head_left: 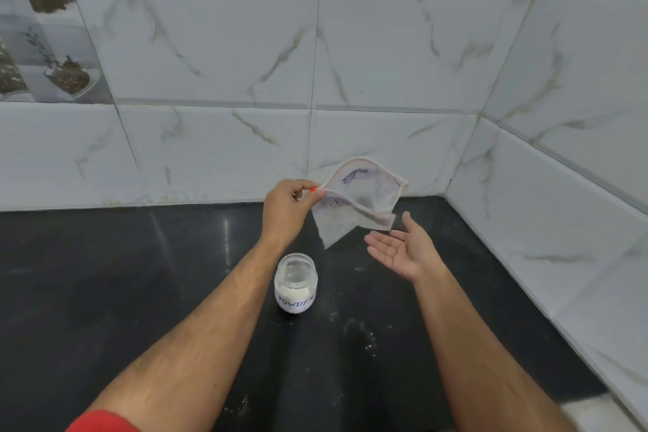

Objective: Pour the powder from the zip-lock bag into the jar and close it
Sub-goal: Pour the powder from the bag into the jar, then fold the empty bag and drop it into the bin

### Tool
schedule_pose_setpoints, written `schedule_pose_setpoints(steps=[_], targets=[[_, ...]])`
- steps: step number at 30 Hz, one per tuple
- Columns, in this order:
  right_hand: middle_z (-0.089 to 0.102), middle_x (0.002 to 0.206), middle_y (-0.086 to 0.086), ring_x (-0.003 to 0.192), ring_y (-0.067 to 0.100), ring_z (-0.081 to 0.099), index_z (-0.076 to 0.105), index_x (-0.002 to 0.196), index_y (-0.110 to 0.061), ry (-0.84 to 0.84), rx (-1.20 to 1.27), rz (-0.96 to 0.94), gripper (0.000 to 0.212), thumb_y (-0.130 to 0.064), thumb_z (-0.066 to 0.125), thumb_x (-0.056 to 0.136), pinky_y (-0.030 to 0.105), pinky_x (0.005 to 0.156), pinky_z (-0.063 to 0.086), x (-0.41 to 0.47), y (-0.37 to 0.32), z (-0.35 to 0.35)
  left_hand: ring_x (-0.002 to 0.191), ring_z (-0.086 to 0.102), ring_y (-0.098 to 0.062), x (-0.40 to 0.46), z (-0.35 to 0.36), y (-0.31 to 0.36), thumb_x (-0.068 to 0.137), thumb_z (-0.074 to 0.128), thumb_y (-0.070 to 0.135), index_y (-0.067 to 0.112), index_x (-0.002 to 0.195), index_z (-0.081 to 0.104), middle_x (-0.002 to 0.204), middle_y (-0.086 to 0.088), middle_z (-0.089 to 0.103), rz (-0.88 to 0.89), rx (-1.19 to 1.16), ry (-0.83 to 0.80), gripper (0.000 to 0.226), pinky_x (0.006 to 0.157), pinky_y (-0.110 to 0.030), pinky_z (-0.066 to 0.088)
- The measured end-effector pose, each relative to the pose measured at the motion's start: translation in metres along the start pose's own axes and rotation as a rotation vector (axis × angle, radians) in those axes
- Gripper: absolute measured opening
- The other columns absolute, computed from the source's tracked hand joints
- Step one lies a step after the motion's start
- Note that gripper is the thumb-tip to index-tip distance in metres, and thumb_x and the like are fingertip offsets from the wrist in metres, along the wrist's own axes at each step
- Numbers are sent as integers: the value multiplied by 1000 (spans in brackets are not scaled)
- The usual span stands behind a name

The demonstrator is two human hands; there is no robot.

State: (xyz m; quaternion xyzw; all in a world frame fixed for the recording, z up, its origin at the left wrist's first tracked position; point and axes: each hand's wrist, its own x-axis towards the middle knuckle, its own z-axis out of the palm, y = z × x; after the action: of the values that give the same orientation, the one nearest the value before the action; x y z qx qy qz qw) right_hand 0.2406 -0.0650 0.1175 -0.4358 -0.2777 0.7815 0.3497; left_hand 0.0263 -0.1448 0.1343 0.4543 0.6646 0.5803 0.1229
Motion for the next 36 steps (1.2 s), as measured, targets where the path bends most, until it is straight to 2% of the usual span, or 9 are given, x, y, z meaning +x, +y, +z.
schedule_pose_setpoints(steps=[2,6,9,14,20,23,28,32,36], targets=[[64,110,23,92,36,70,32,148,-14,52,-160,-71,58,-45,52,102,47,68,58,-1,-12,-16,68,50,-1,10,9,21,85,75,31,25,93,77,78,15,56,86,81,-39,10,65,-15,37],[63,106,9,82,20,67,41,147,-18,168,-490,-412,56,-35,63,98,36,62,58,0,-37,-44,69,51,-4,23,30,55,87,72,25,26,87,74,80,14,63,136,92,-146,2,68,-18,41],[67,108,7,87,15,66,57,133,-16,80,-576,-530,38,-23,65,96,33,68,57,-4,-58,-60,74,59,-10,29,44,70,88,71,22,22,83,73,78,11,68,92,4,-188,5,74,-27,48],[70,94,0,85,10,68,69,108,-20,-76,-529,-605,19,-6,66,95,30,68,60,-13,-77,-73,70,60,-4,29,56,85,91,67,15,6,83,71,77,7,67,-3,-145,-131,13,69,-16,47],[74,84,-2,79,9,71,73,97,-17,-107,-519,-679,16,-4,74,88,25,67,60,-22,-84,-84,70,63,-9,16,61,92,93,65,14,3,81,69,83,-1,69,-122,-285,-39,17,65,-19,51],[74,74,-7,73,9,70,73,88,-15,-108,-536,-701,12,-3,74,88,23,65,59,-25,-84,-86,67,64,-9,7,65,92,93,65,15,11,63,56,81,2,69,-169,-320,-24,32,63,-22,51],[73,69,-7,67,8,69,68,71,-21,-82,-536,-732,25,-12,69,94,24,62,58,-33,-94,-93,65,60,-13,-8,69,89,93,67,17,-2,94,68,75,-2,64,-215,-314,-70,19,61,-23,48],[68,73,6,63,15,66,61,70,-13,-48,-509,-684,25,-7,63,95,33,63,60,-36,-107,-103,65,60,-14,-17,63,75,93,67,15,9,82,70,75,-4,67,-252,-275,-69,12,67,-28,50],[55,65,6,64,20,52,55,67,-14,20,-614,-711,27,-9,61,92,34,58,44,-34,-109,-106,66,61,-14,-26,63,64,92,67,13,13,82,71,73,-4,69,-276,-234,-108,11,72,-31,51]])
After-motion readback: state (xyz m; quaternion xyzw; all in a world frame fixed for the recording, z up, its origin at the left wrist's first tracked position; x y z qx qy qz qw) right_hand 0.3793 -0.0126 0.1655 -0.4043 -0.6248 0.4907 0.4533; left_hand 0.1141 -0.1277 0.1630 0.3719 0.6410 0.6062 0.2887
